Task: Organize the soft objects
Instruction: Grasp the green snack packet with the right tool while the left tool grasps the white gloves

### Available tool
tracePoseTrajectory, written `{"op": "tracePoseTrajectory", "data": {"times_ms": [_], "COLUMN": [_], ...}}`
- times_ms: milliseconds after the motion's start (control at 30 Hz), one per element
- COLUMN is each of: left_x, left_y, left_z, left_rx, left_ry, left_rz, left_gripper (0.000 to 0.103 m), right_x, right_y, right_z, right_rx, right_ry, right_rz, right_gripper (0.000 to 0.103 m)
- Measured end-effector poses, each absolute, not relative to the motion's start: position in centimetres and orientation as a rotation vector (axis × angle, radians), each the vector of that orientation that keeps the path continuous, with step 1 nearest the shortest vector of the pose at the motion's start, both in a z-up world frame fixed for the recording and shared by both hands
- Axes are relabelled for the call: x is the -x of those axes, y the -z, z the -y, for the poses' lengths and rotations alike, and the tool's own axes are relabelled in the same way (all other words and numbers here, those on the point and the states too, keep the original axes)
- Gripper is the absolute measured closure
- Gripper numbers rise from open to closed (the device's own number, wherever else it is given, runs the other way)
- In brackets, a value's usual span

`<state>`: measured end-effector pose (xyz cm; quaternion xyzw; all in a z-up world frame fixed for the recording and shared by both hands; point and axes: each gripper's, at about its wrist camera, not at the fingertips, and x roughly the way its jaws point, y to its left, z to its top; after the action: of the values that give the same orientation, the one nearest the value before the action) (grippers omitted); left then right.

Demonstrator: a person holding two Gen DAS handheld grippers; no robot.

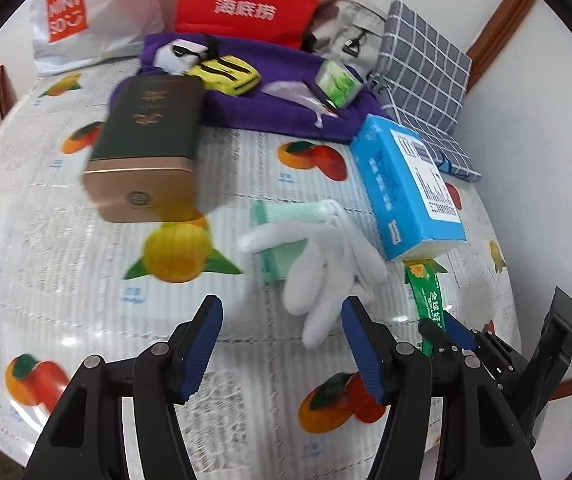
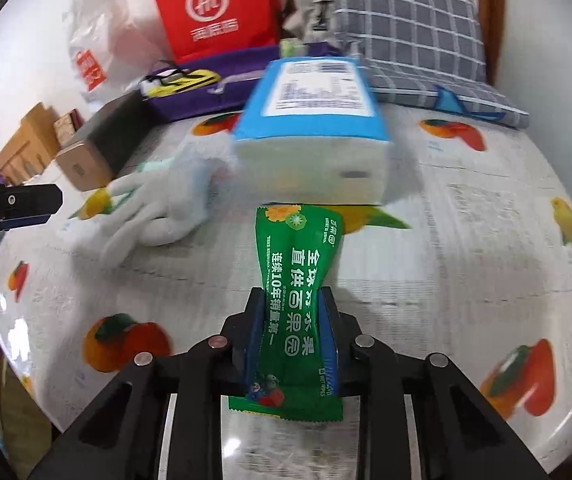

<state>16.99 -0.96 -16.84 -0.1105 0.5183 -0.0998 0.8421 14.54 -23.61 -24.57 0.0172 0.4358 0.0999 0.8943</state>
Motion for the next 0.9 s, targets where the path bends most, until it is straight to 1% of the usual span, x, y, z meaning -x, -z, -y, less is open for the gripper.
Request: {"op": "tracePoseTrajectory", "data": {"times_ms": [167, 233, 300, 400, 567, 667, 800, 900], "left_x": [-18.6, -19.2, -19.9, -20.9, -22.7, -23.4, -23.7, -24.0], "left_y": [17.8, 17.9, 18.0, 18.4, 19.7, 20.3, 20.8, 20.8], "left_z": [2.6, 3.4, 3.9, 4.5, 5.0, 5.7, 6.6, 6.8], "left_rx": [0.230, 0.221, 0.225, 0.246, 0.250, 0.217, 0.181, 0.160], "left_ry": [0.238, 0.243, 0.268, 0.292, 0.268, 0.260, 0.259, 0.255], "left_rz": [-1.141, -1.143, -1.136, -1.128, -1.147, -1.125, -1.082, -1.079], "left_gripper": [0.043, 0.040, 0.029, 0.026, 0.026, 0.026, 0.014, 0.011], "right_x": [-14.3, -14.2, -14.3, -14.2, -14.0, -14.3, -14.6, -14.7], "right_y": [24.8, 24.8, 24.9, 24.9, 25.0, 25.1, 25.1, 25.2], "right_z": [25.7, 26.0, 26.2, 25.9, 25.7, 25.8, 25.9, 25.9], "right_rx": [-0.084, -0.066, -0.050, -0.018, -0.007, -0.008, -0.011, -0.010], "right_ry": [-0.198, -0.185, -0.179, -0.178, -0.166, -0.177, -0.189, -0.192], "right_rz": [-0.896, -0.893, -0.891, -0.886, -0.871, -0.860, -0.854, -0.842], "right_gripper": [0.076, 0.076, 0.076, 0.075, 0.073, 0.073, 0.072, 0.072]}}
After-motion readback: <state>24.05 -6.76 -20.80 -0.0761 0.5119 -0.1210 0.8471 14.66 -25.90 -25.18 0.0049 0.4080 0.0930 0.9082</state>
